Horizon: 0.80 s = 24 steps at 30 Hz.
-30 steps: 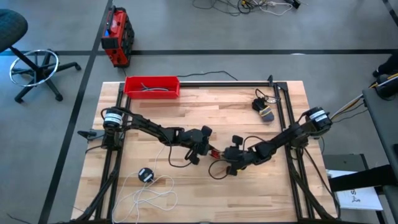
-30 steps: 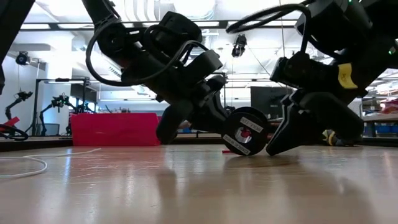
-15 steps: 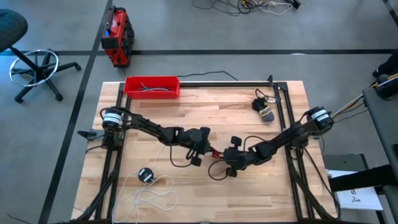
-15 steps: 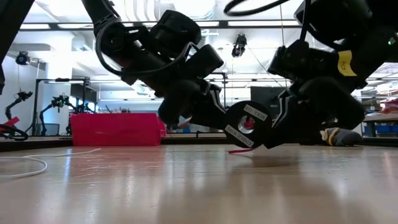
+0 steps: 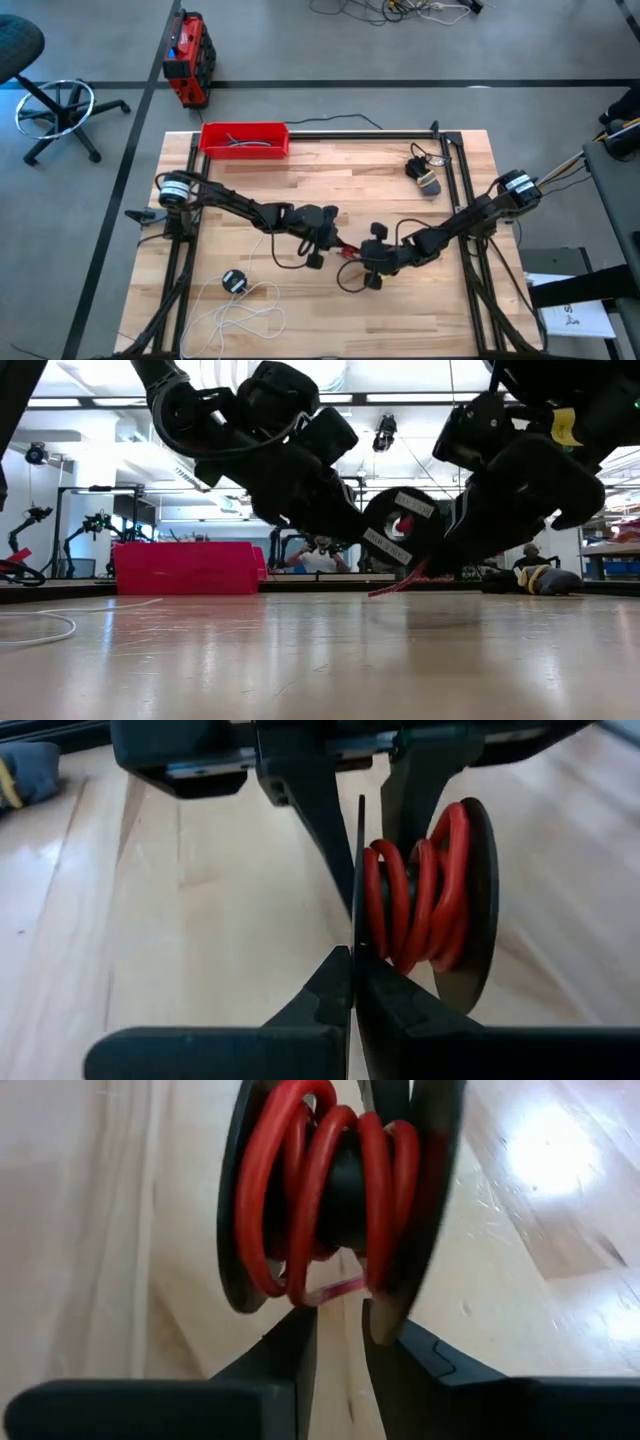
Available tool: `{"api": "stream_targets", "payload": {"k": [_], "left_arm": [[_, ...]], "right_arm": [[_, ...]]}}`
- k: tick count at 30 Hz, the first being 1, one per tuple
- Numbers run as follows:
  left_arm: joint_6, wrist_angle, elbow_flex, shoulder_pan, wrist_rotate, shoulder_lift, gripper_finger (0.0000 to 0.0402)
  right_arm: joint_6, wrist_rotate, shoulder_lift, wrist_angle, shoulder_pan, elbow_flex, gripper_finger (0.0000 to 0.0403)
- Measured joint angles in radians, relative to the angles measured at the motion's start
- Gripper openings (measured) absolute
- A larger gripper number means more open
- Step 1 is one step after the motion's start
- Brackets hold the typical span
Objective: Coil cords
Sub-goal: Uncoil the red wire from the black spool
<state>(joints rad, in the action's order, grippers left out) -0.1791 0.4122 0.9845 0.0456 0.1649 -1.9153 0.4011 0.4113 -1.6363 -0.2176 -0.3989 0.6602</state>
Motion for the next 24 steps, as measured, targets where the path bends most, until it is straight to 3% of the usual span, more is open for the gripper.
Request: {"api": "stream_targets", "payload": {"k": [13, 24], "left_arm": [[0.142, 0.003, 0.002, 0.0, 0.042, 0.025, 0.0], [0.216, 0.057, 0.004, 0.0, 0.085, 0.033, 0.0]], "right_arm": [[-0.001, 0.009, 0.013, 0.099, -0.034, 0.061, 0.0095], [0.0, 0.088, 0.163, 0.229, -0.075, 0.07, 0.0082]]}}
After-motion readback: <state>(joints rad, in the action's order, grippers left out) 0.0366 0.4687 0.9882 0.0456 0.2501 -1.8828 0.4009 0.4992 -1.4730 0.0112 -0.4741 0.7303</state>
